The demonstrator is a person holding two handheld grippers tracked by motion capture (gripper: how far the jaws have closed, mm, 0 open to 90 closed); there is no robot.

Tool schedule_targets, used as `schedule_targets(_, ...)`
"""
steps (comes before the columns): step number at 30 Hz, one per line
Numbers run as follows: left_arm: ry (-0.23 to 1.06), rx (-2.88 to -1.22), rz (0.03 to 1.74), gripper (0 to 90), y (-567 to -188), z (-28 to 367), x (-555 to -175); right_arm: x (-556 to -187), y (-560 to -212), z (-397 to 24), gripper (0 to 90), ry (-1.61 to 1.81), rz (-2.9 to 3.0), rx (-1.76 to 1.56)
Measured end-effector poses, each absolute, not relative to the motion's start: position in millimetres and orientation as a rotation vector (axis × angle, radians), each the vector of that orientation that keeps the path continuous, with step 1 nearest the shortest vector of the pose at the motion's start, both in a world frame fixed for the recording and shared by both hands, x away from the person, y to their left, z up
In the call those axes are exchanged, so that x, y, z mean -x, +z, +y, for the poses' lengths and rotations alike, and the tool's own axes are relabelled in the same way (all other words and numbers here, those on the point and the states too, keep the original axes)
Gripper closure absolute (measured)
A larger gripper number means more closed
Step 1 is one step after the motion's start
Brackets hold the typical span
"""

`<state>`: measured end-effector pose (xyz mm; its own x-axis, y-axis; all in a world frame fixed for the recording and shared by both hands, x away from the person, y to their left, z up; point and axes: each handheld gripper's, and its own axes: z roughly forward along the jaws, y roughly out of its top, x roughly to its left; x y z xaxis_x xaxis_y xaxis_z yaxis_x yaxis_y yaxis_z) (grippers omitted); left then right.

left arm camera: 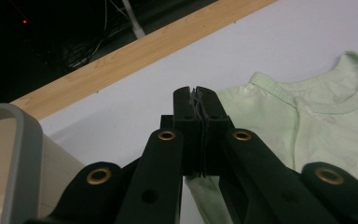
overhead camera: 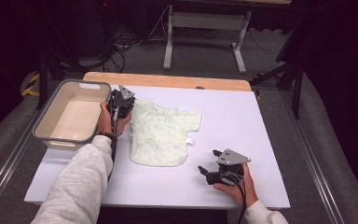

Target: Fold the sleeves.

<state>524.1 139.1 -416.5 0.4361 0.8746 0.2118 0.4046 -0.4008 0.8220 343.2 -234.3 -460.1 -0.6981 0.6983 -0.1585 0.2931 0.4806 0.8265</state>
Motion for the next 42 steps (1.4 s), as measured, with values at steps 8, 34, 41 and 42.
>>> schedule_targets(8, 0.793, -2.005, 0.989, 88.3, -417.9, 131.9, -518.1, -343.2, -462.2, -231.0, 19.8, 1.104, 2.277, -0.8)
schedule_targets(34, 0.774, -2.041, 0.777, 88.1, -416.0, 106.5, -492.4, -344.2, -465.5, -230.8, 18.9, 1.113, 2.294, -0.785)
schedule_targets(41, 0.772, -2.116, 0.694, 87.9, -421.4, 93.9, -481.9, -344.1, -465.0, -230.7, 18.9, 1.108, 2.29, -0.786)
schedule_targets(42, 0.755, -2.14, 0.691, 87.8, -427.3, 91.3, -485.1, -343.7, -464.7, -229.7, 18.9, 1.111, 2.29, -0.782)
